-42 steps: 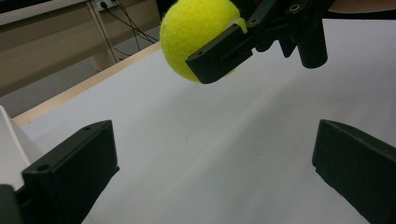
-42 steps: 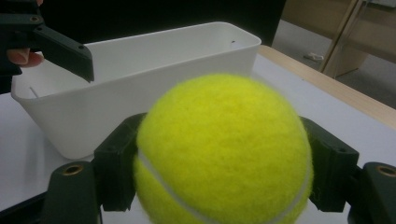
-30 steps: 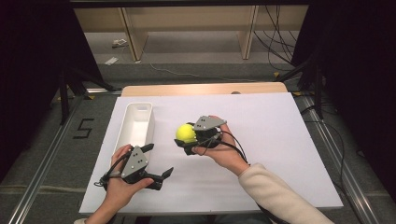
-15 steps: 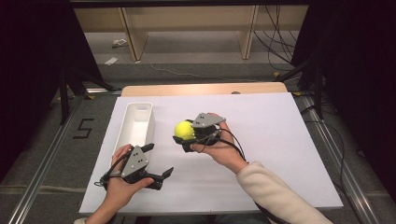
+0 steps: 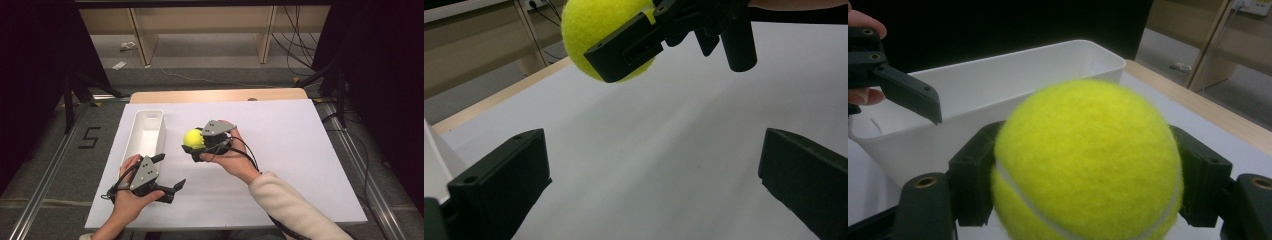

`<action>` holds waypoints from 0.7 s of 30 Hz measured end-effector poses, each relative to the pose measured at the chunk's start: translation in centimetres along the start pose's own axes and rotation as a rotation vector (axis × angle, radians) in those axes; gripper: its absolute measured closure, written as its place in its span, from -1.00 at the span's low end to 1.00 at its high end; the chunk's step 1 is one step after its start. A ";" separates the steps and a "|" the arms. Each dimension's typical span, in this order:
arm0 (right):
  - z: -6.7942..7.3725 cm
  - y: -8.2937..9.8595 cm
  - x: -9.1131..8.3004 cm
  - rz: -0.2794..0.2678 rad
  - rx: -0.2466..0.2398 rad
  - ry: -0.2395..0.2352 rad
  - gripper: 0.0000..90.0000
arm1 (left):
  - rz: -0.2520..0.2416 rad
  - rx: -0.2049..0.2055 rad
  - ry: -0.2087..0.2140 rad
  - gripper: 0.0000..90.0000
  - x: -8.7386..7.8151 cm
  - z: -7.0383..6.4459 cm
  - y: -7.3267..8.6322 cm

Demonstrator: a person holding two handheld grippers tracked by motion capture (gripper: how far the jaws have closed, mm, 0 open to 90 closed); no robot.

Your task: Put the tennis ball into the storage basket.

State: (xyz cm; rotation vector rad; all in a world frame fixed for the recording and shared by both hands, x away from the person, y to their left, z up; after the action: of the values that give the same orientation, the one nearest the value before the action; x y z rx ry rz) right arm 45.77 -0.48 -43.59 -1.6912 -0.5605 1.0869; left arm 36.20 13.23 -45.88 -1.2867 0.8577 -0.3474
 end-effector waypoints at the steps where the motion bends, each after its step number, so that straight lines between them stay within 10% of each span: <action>1: 0.0 0.0 0.0 0.003 -0.001 -0.002 -0.41 | 0.000 0.004 -0.002 -1.00 0.0 0.0 0.0; 21: 0.1 -1.1 0.8 -0.008 -0.022 0.005 -0.41 | -0.006 0.022 -0.013 -1.00 0.0 0.2 -0.1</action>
State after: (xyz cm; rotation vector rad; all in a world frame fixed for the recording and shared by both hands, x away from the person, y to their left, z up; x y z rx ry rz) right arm 46.18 0.61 -42.96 -1.7086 -0.5781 1.0741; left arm 36.33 13.31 -45.74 -1.2696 0.8372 -0.3521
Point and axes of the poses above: each handheld gripper's, and its own axes: x roughly forward along the jaws, y roughly out of its underside, z roughly to its left, the point moved 6 cm from there along x, roughly forward along the jaws, and after that the axes turned 4 degrees about -x, right-handed, at the moved point
